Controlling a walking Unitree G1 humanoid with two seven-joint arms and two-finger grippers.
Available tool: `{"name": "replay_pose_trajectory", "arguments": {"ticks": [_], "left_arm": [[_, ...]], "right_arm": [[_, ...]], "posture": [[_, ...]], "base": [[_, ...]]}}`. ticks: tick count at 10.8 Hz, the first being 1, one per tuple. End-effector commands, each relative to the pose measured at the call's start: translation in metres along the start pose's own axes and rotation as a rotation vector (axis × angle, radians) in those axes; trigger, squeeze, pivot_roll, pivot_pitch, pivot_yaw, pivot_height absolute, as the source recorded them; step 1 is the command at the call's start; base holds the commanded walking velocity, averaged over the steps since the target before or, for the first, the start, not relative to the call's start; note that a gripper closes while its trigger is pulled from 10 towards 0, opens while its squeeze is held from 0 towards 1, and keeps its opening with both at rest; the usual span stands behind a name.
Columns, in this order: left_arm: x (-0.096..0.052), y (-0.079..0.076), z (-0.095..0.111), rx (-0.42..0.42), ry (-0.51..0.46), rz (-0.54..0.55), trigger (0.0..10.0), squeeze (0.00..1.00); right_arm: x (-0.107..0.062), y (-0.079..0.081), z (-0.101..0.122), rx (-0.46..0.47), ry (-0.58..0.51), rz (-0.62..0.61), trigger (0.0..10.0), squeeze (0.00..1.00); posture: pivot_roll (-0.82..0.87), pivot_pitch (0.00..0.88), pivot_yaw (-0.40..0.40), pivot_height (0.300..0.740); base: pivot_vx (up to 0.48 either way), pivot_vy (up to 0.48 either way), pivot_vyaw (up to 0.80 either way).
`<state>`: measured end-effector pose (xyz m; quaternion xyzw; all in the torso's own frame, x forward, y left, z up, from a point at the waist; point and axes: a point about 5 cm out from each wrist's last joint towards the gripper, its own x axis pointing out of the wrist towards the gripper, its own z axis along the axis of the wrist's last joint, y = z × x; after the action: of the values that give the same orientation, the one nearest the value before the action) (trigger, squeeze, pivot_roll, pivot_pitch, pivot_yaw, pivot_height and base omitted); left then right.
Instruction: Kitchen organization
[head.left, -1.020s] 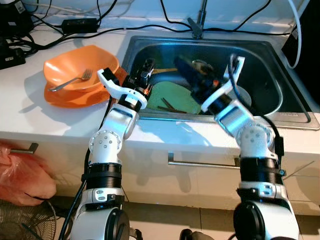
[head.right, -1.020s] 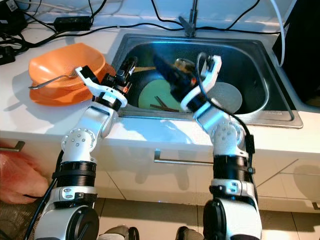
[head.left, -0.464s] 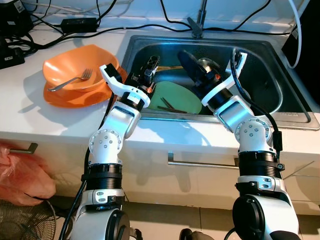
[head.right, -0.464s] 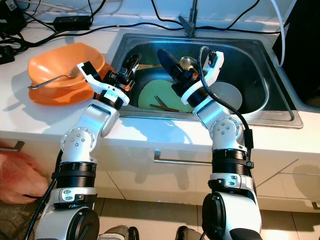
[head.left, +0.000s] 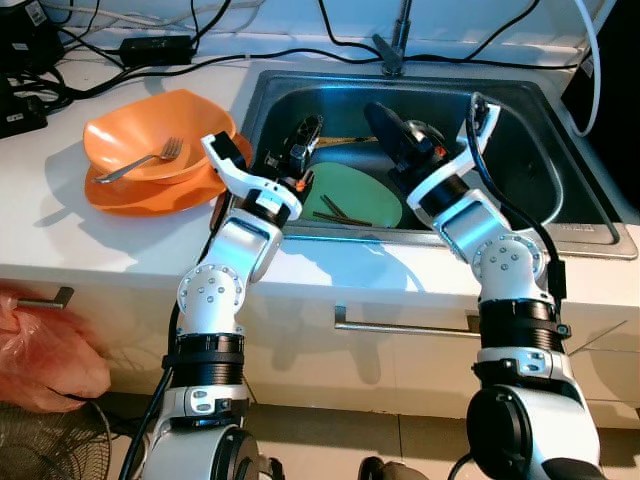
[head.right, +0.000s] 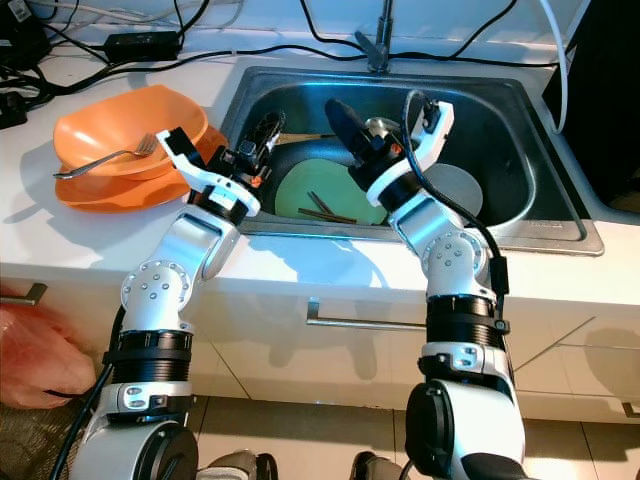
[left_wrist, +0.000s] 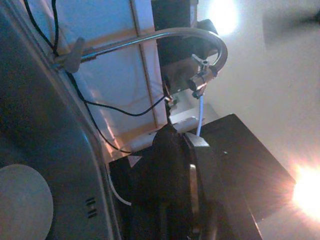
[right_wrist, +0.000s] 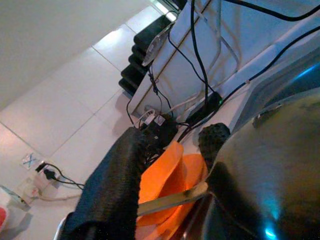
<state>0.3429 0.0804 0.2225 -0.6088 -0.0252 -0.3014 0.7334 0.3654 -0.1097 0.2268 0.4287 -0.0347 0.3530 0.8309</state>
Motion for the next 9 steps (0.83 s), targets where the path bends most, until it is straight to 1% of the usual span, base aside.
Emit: {"name": "replay_pose_trajectory", "arguments": {"ticks": [1,7,9], "left_arm": [[0.0023,-0.0015,-0.0315,-0.117,0.013,-0.012,0.0,0.00],[0.0023,-0.0039,-0.0297,-0.105,0.008,-0.009,0.0,0.00],[0.0024,-0.0009,-0.0315,-0.107,0.013,0.003,0.0,0.00]], "right_arm": [[0.0031,0.0041,0.0070,-0.016,-0.020,0.019,0.0,0.00],[0.0036,0.0029,0.0079,-0.018,-0.024,0.011,0.0,0.00],[0.0033,0.0020,0.0085,-0.014,-0.030,0.006,0.0,0.00]], "posture": [[0.01,0.103,0.007,0.740],[0.01,0.100,0.007,0.740],[0.01,0.103,0.008,0.740]], "base": [[0.000,0.000,0.00],[0.000,0.000,0.00],[0.000,0.000,0.00]]}}
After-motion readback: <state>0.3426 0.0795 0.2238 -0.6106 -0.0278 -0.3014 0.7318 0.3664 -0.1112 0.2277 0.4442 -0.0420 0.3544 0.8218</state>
